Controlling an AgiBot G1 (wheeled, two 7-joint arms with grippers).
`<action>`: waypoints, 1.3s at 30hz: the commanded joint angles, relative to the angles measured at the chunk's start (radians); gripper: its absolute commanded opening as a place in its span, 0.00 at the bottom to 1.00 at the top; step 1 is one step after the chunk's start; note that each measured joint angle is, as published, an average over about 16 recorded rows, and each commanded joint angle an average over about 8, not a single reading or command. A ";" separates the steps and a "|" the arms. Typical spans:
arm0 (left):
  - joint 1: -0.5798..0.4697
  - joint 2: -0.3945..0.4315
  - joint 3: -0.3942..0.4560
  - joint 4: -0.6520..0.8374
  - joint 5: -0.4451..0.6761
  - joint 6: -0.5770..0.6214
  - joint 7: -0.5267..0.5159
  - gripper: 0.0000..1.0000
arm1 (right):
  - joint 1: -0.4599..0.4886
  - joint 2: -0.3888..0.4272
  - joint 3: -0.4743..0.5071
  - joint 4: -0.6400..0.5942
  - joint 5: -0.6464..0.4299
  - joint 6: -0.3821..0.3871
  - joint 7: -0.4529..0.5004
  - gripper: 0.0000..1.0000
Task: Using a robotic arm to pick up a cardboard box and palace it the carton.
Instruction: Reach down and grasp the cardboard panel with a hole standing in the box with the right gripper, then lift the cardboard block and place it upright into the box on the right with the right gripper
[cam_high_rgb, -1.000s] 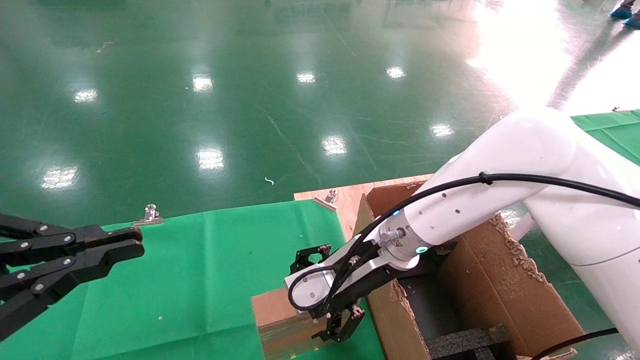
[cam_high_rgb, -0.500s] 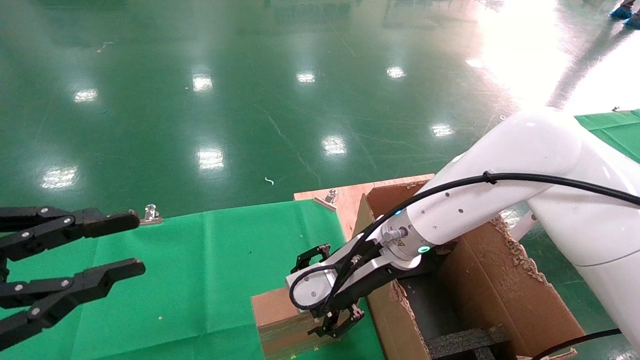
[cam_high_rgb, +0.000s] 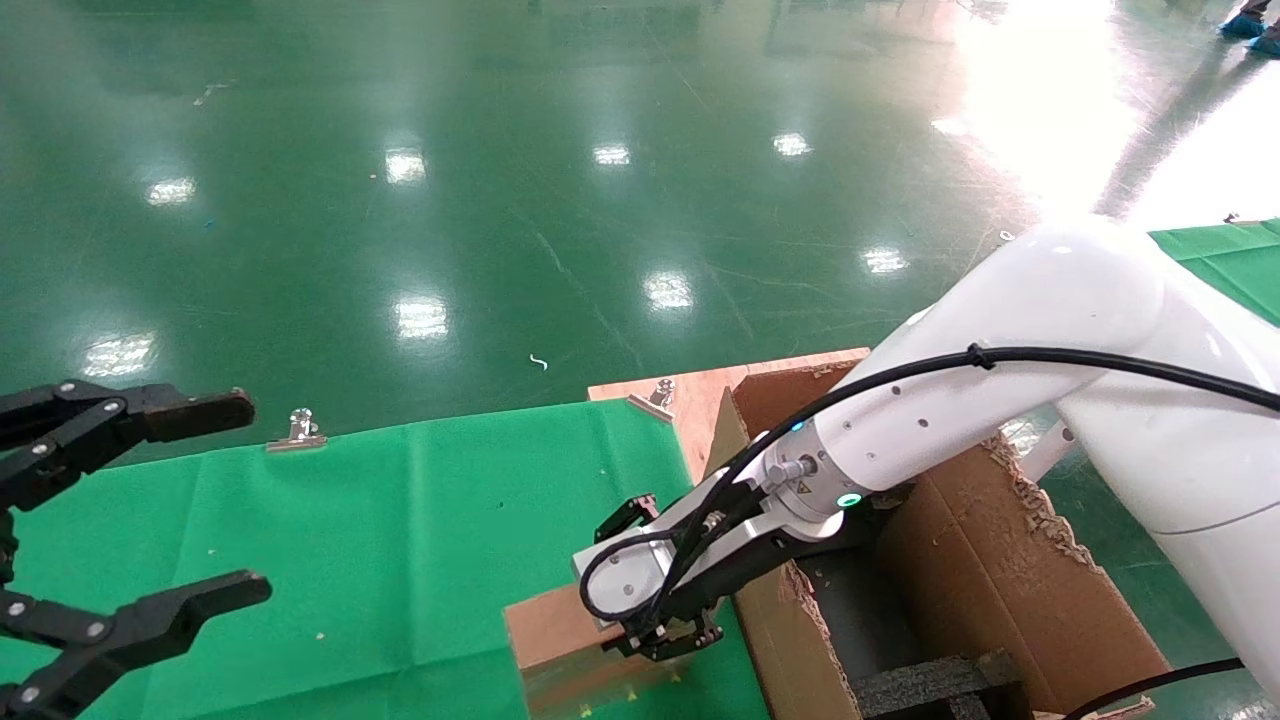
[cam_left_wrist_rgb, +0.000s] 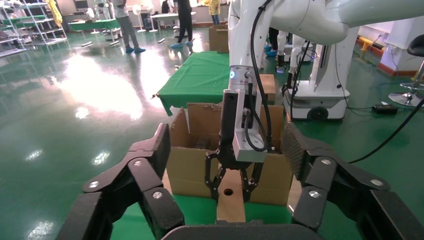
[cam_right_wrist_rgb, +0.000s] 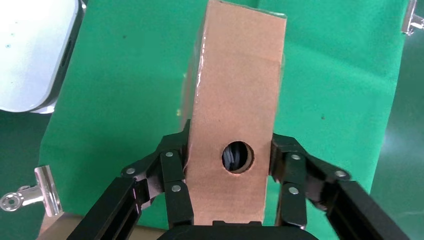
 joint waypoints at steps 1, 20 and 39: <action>0.000 0.000 0.000 0.000 0.000 0.000 0.000 1.00 | 0.000 0.000 0.000 0.000 0.000 0.000 0.000 0.00; 0.000 0.000 0.000 0.000 0.000 0.000 0.000 1.00 | 0.189 0.030 0.057 -0.085 0.109 -0.032 -0.046 0.00; 0.000 0.000 0.000 0.000 0.000 0.000 0.000 1.00 | 0.490 0.074 -0.041 -0.241 0.235 -0.036 -0.152 0.00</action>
